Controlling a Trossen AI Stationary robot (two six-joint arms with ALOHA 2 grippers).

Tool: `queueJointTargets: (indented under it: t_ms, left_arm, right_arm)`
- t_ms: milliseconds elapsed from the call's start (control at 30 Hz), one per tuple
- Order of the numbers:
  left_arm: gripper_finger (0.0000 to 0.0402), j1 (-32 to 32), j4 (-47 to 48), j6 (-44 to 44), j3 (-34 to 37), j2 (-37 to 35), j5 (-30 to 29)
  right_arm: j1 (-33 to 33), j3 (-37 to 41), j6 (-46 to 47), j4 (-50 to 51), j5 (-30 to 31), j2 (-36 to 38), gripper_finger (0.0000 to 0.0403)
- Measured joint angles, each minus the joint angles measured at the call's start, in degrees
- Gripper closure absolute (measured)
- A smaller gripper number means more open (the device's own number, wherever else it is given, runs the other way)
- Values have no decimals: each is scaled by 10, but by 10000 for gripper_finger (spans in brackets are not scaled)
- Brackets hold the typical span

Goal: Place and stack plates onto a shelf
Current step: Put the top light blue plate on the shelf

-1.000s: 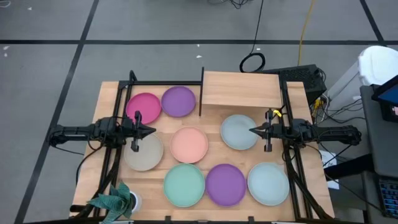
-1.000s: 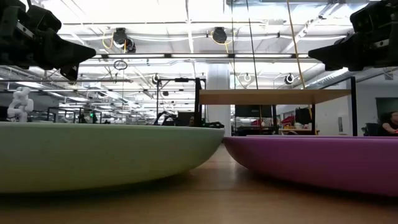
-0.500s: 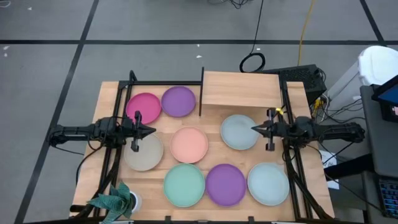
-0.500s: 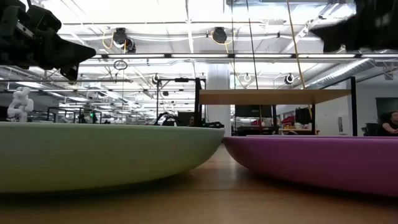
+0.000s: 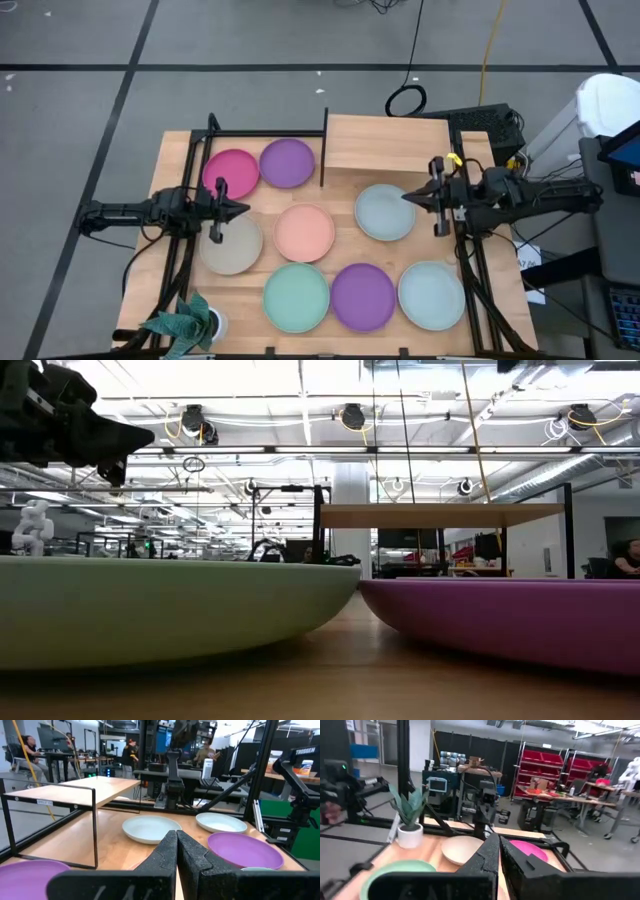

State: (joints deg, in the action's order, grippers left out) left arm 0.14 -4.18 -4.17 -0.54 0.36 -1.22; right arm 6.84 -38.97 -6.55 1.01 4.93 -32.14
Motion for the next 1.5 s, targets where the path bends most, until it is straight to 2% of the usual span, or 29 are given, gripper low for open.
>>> queueJointTargets:
  t_ms: [200, 467, 600, 867, 1000, 1133, 1500]
  left_arm:
    - [396, 0, -7, 26, 0, 0, -4]
    - [396, 0, -8, 25, 0, 0, -4]
    - [396, 0, -9, 24, 0, 0, -4]
    - [396, 0, -17, -7, -12, 0, -4]
    - [396, 0, 38, -35, -58, 12, -4]
    - [396, 0, 102, -44, -133, 51, -4]
    - [396, -4, 281, -29, -364, 230, -3]
  right_arm:
    - [25, -92, -1, 25, 37, -86, 403]
    - [68, -201, 30, 113, 117, -192, 403]
    - [85, -251, 80, 172, 117, -240, 403]
    - [110, -242, 169, 208, 117, -283, 403]
    - [113, -219, 206, 207, 117, -300, 403]
    - [113, -191, 218, 203, 118, -312, 403]
    - [113, -120, 232, 162, 117, -316, 403]
